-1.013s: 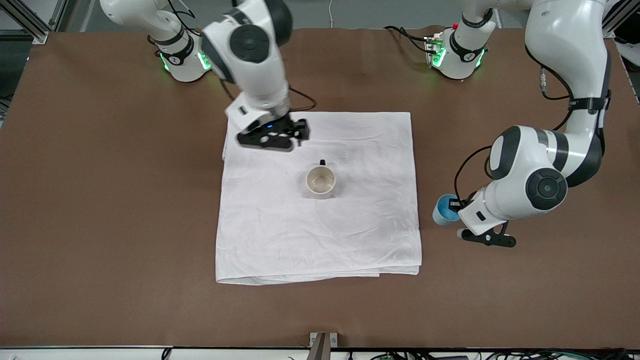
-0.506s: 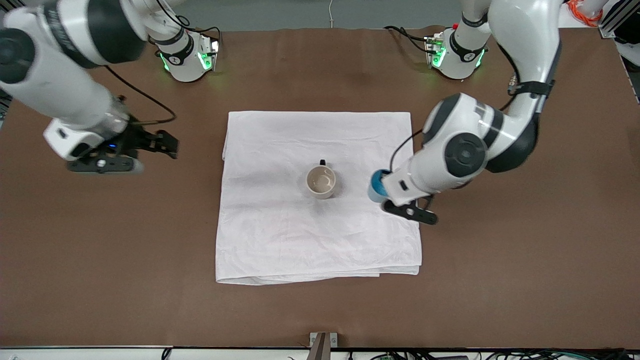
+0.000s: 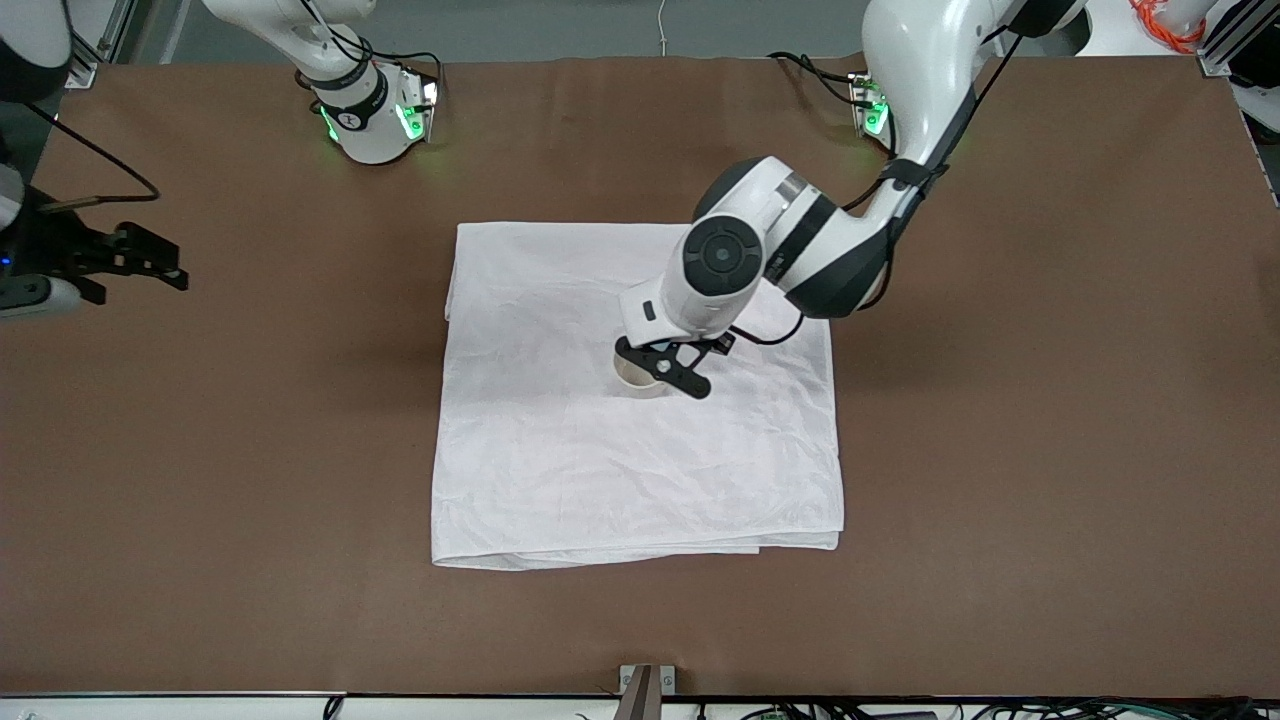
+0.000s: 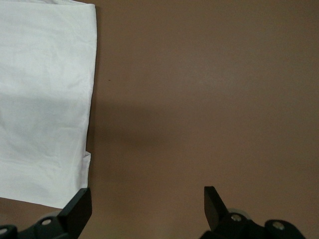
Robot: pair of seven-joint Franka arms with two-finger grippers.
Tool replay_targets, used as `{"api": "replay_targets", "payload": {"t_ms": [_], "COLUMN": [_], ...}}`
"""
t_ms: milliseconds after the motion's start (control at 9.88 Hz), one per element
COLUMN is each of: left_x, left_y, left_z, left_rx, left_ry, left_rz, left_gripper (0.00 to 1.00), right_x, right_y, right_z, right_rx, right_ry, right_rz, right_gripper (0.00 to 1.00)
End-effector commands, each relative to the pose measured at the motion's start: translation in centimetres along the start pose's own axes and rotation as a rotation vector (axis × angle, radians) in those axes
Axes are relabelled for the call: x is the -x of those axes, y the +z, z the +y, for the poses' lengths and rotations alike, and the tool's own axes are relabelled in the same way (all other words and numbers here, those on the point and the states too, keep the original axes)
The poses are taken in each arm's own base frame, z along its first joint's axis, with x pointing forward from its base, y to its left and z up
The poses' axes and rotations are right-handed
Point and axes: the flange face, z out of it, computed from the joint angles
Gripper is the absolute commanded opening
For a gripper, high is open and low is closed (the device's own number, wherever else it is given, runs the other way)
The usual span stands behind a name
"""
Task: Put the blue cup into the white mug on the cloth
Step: 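Move the blue cup over the white mug with the left gripper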
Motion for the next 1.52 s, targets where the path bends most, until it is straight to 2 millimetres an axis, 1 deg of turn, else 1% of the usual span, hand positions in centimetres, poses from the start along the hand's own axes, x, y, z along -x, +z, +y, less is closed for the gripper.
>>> {"api": "replay_targets", "payload": {"t_ms": [0, 101, 304, 506, 608, 709, 810, 911, 1013, 1215, 1316, 1418], "left_x": [-0.8, -1.0, -1.4, -2.0, -2.2, -2.3, -2.4, -2.4, -2.6, -3.0, -3.0, -3.1], "left_y": [1.8, 2.5, 2.9, 3.9, 4.0, 3.8, 3.8, 4.1, 4.6, 4.9, 5.7, 5.7], "left_z": [1.8, 2.3, 1.9, 1.9, 2.0, 1.9, 1.9, 1.8, 1.4, 1.0, 1.1, 1.1], "left_rx": [-0.021, -0.027, -0.088, -0.082, -0.079, -0.076, -0.075, -0.077, -0.088, -0.091, -0.092, -0.09], "left_ry": [0.022, 0.03, 0.061, 0.057, 0.059, 0.06, 0.058, 0.061, 0.066, 0.068, 0.07, 0.071], "left_rz": [-0.001, 0.004, 0.034, 0.057, 0.068, 0.081, 0.086, 0.083, 0.078, 0.096, 0.087, 0.096], "left_gripper": [0.0, 0.0, 0.0, 0.0, 0.0, 0.0, 0.0, 0.0, 0.0, 0.0, 0.0, 0.0], "right_x": [0.4, 0.3, 0.1, 0.1, 0.0, -0.1, -0.2, -0.2, -0.2, -0.3, -0.2, -0.3], "right_y": [-0.4, -0.8, -1.3, -1.5, -2.3, -2.5, -2.5, -2.5, -2.6, -2.5, -2.6, -2.7], "right_z": [-0.8, -0.8, -1.2, -1.1, -0.9, -1.1, -1.3, -1.4, -1.4, -1.5, -1.5, -1.7], "right_rx": [0.001, 0.003, 0.015, 0.011, 0.011, 0.01, 0.01, 0.01, 0.01, 0.01, 0.013, 0.016], "right_ry": [-0.023, -0.022, -0.03, -0.007, 0.027, 0.084, 0.095, 0.095, 0.095, 0.092, 0.09, 0.089], "right_rz": [0.027, 0.037, 0.048, 0.057, 0.071, 0.078, 0.079, 0.079, 0.081, 0.079, 0.08, 0.081], "right_gripper": [0.99, 0.99, 0.99, 0.99, 0.99, 0.99, 0.99, 0.99, 0.99, 0.99, 0.99, 0.99]}}
